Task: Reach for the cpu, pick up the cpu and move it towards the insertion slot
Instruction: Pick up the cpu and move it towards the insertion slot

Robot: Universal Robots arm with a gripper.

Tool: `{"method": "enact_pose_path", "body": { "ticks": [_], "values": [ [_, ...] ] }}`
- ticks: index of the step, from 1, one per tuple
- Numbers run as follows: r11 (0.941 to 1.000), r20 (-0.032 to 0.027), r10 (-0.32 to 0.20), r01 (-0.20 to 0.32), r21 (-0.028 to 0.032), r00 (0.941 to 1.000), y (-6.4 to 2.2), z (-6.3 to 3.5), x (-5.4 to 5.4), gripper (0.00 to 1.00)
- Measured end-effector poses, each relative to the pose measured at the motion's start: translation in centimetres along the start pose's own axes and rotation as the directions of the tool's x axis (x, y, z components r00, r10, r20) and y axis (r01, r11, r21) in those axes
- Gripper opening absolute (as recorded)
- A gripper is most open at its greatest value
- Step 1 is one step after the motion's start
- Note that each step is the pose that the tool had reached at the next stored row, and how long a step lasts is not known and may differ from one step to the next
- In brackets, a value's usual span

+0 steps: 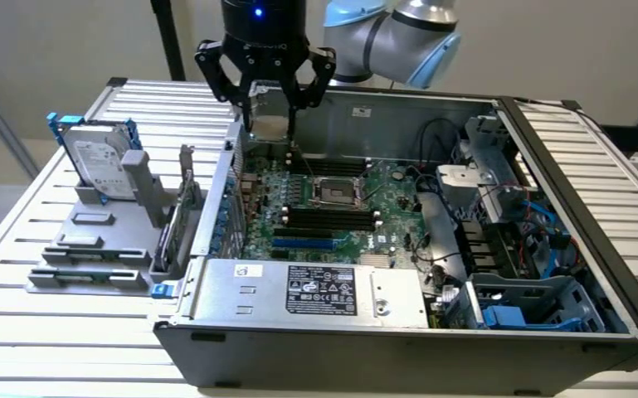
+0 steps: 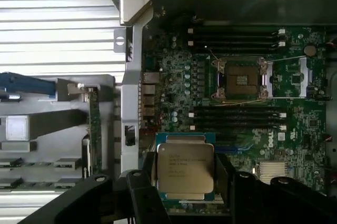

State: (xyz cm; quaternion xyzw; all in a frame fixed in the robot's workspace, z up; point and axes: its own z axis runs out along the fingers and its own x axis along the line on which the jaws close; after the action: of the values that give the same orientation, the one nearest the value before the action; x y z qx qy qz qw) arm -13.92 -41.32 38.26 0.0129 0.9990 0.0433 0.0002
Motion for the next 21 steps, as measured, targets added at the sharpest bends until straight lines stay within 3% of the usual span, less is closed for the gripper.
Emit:
{"method": "enact_pose_path", "body": {
  "ticks": [9,21],
  "values": [
    [1.0000,0.0001,0.000,0.000,-0.0001,1.0000,0.99,0.64,-4.1,0.54],
    [1.0000,0.0000,0.000,0.000,0.0002,1.0000,4.72,2.37,-7.7,0.54]
  ]
}}
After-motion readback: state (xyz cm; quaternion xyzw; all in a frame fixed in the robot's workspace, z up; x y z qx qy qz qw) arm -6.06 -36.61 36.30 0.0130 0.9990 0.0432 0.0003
